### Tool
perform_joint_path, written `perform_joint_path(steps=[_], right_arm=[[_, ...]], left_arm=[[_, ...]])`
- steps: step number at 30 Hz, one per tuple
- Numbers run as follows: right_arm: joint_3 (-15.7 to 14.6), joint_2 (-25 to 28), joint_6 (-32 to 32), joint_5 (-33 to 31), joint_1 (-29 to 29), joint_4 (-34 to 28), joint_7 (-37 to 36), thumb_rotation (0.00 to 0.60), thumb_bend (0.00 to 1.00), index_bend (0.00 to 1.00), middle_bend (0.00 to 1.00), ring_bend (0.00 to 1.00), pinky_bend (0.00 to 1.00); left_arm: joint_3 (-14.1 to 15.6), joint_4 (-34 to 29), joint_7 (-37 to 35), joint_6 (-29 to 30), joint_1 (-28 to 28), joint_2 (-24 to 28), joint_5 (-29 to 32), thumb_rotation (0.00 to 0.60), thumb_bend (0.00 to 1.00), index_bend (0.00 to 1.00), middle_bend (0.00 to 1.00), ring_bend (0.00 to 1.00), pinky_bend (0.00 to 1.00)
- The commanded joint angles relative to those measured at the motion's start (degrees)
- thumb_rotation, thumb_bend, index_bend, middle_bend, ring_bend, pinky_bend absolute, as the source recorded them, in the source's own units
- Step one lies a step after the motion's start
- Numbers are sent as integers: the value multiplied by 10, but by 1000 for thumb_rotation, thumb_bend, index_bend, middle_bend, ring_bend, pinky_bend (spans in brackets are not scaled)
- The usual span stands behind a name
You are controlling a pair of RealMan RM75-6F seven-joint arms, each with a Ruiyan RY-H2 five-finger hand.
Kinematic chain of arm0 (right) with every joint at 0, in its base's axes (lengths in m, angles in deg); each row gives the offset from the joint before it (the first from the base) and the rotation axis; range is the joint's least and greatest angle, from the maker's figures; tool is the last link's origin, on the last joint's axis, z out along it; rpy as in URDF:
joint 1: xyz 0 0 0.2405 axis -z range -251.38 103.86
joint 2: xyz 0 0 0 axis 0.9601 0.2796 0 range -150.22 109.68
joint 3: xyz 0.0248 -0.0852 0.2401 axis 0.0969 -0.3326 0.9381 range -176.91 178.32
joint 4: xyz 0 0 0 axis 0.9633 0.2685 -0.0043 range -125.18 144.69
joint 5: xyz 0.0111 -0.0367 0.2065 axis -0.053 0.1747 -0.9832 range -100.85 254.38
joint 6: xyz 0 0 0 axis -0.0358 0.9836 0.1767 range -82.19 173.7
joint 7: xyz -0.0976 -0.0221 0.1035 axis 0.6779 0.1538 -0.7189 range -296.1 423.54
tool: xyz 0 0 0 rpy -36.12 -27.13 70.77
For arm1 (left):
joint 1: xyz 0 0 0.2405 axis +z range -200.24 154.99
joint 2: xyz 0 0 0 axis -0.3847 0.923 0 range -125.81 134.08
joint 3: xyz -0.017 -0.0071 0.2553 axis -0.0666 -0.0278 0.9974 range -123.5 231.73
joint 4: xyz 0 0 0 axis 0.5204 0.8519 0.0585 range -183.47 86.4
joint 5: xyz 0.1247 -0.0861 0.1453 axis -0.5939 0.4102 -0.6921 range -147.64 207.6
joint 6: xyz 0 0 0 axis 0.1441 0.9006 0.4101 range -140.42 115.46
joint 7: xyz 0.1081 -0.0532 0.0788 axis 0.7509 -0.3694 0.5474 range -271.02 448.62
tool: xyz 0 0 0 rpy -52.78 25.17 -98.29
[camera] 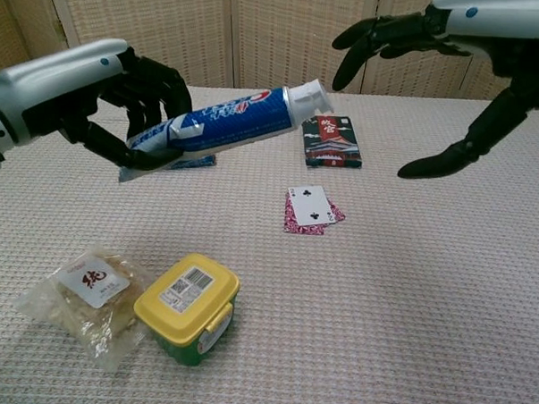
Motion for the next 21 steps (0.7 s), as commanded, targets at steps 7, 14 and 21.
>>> perform_joint_path(steps=[7,14,21], right_arm=[[-18,10,62,136,16,47,-291,596,244,13,12,0,0],[-15,-40,64,151,-10,87,-377,515,239,0,0,0,0],[-10,-78,61,144,-29,103,-398,508,237,0,0,0,0]], left_arm=[[0,28,-20,36,6,-32,-34,600,702,772,792,683,624],[-3,24,-12,47,6,-42,-42,600,703,774,792,683,622],[-7,22,-12,56,6,-51,-47,600,704,775,792,683,621]])
